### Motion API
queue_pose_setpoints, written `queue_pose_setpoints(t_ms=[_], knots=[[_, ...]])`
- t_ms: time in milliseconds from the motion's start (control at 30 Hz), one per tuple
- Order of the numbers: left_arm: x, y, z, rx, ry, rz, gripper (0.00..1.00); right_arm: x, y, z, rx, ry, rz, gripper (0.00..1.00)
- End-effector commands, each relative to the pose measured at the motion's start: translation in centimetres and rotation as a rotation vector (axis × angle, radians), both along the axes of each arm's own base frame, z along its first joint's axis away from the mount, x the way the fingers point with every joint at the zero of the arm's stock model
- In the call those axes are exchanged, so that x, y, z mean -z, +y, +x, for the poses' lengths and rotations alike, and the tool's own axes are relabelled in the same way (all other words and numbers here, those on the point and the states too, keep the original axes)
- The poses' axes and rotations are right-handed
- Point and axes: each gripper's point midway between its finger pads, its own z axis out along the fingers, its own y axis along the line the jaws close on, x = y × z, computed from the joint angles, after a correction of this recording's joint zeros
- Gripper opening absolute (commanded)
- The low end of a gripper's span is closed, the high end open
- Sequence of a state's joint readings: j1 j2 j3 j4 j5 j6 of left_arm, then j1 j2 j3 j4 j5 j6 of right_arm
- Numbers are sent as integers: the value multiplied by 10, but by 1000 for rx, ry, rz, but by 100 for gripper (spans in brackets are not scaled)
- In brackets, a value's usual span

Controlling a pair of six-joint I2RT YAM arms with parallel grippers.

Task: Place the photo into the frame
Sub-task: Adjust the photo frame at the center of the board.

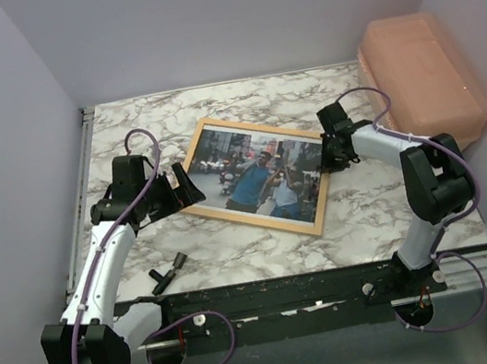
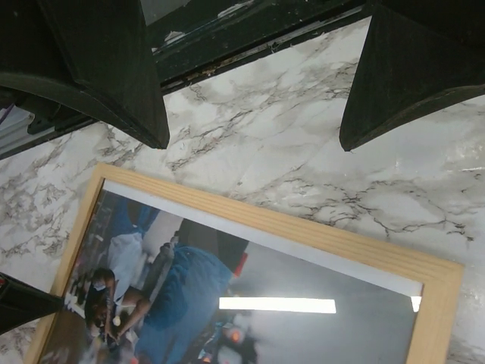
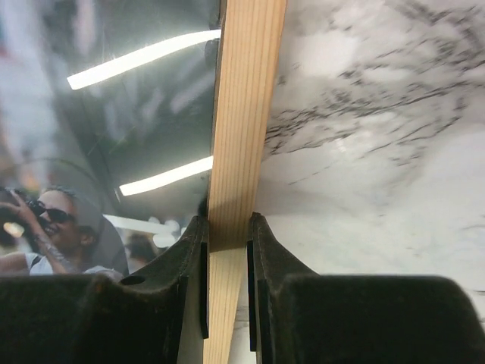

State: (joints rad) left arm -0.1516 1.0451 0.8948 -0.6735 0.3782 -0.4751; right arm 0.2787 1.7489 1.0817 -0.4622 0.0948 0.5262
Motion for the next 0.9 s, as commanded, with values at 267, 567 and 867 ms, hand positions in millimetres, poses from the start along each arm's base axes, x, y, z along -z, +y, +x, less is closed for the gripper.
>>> queue_pose_setpoints(t_ms=[267,567,867], knots=[[39,17,59,-113,126,124,99,-15,-40,9,-28,11,-205,57],[73,36,101,-194,268,272,97,-21,1,-22,1,42,137,72],[105,28,105,-100,392,281,95,-1,28,-55,17,143,380,73]])
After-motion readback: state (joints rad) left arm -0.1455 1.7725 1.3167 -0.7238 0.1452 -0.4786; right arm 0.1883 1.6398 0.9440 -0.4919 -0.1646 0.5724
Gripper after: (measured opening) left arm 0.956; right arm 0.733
